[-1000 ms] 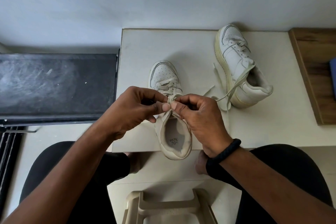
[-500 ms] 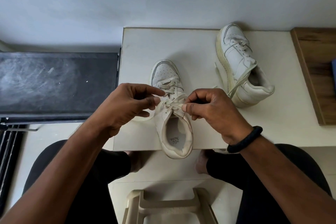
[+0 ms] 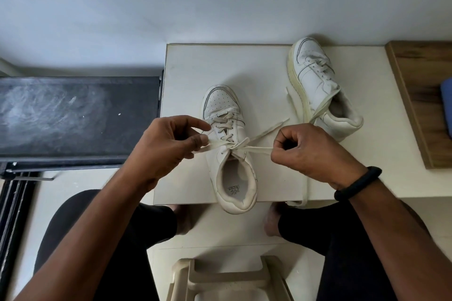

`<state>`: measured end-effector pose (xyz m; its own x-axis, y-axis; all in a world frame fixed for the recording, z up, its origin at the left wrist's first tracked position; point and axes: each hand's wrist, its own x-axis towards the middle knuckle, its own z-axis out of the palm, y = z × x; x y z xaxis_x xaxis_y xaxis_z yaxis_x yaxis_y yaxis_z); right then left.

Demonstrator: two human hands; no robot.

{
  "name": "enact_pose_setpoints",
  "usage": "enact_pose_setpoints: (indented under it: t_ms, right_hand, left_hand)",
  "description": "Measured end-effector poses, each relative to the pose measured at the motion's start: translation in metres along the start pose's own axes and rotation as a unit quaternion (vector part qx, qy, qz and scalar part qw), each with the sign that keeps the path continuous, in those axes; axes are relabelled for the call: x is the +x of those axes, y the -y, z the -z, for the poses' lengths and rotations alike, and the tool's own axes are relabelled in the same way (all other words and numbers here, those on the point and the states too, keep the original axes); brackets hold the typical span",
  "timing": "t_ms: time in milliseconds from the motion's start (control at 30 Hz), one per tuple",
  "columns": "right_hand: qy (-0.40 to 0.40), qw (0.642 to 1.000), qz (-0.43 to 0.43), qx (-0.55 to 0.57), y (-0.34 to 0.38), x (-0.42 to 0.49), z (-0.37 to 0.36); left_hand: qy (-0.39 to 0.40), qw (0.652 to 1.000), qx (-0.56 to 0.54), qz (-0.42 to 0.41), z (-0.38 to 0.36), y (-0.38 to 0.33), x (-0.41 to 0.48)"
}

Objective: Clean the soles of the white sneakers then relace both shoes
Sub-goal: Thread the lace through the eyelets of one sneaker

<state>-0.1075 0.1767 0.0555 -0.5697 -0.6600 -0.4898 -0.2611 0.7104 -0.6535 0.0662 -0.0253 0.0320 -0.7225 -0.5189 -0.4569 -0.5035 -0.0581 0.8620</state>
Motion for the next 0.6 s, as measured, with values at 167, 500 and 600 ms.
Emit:
enact_pose_setpoints:
  t_ms: [167,500,600]
  right_hand:
    - [-0.052,0.997,0.027,-0.058,0.001,-0.006,0.0]
    - [-0.102,0.979,0.043,0.173,-0.012,-0.003,-0.028]
    - [-0.075,0.966,0.061,0.242,-0.008,0.006,-0.024]
  left_hand:
    - [-0.058,0.995,0.075,-0.041,-0.005,0.0,-0.008]
    - [-0.003,0.991,-0.08,0.111,-0.012,0.003,-0.002]
    - [0.011,0.99,-0.076,0.122,-0.005,0.0,0.004]
